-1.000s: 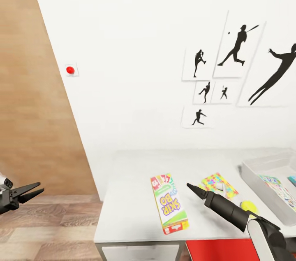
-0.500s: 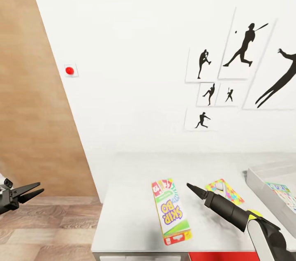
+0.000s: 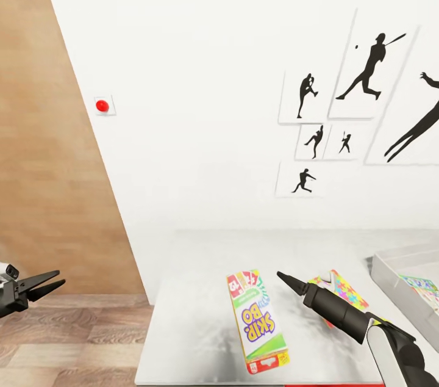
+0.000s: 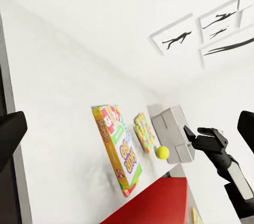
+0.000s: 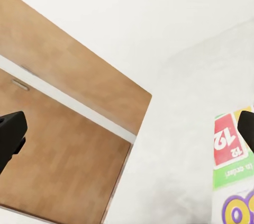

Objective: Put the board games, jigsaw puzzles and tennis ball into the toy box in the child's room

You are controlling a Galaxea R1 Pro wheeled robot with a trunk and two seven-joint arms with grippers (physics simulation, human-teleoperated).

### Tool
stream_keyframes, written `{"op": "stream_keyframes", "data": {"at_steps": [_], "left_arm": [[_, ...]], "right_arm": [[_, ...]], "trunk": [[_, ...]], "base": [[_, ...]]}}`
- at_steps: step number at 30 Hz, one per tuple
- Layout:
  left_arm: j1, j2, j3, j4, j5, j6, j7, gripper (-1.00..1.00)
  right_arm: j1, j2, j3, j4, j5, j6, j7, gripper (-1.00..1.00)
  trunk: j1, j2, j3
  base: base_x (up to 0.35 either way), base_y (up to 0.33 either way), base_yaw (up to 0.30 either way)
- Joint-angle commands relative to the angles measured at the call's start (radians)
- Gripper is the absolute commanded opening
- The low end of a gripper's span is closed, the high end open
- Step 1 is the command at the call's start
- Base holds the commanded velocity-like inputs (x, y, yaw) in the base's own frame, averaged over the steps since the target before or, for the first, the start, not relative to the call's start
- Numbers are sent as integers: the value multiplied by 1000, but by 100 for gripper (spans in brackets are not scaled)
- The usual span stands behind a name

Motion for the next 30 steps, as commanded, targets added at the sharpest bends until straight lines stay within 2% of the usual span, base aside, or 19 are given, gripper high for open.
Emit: {"op": "stream_keyframes", "data": {"at_steps": [1,6,17,22,24,26,27,30], "left_arm": [[-1,0,0,0,-1,9,-4,100],[-1,0,0,0,0,-15,-4,100],[-1,0,0,0,0,-21,-4,100],[-1,0,1,0,-1,-21,-4,100],[-1,0,1,0,0,-21,-4,100],[-1,-1,0,0,0,-21,-4,100],[-1,-1,0,0,0,-22,-4,100],[-1,-1,0,0,1,-22,-4,100]], "right_arm": [[-1,0,-1,0,-4,6,1,100],[-1,0,-1,0,-2,7,1,100],[-1,0,-1,4,0,4,-1,100],[-3,5,8,9,1,19,-29,100],[-4,11,13,19,0,45,-80,100],[-23,15,19,39,-2,87,-194,100],[-35,16,21,42,-3,100,-227,100],[-131,21,40,60,-6,183,-392,100]], "trunk": [[1,-2,-2],[1,-2,-2],[1,-2,-2],[1,-2,-2],[1,-2,-2],[1,-2,-2],[1,-2,-2],[1,-2,-2]], "base": [[12,4,0],[5,2,0],[0,0,0],[0,0,0],[0,0,0],[0,0,0],[0,0,0],[0,0,0]]}}
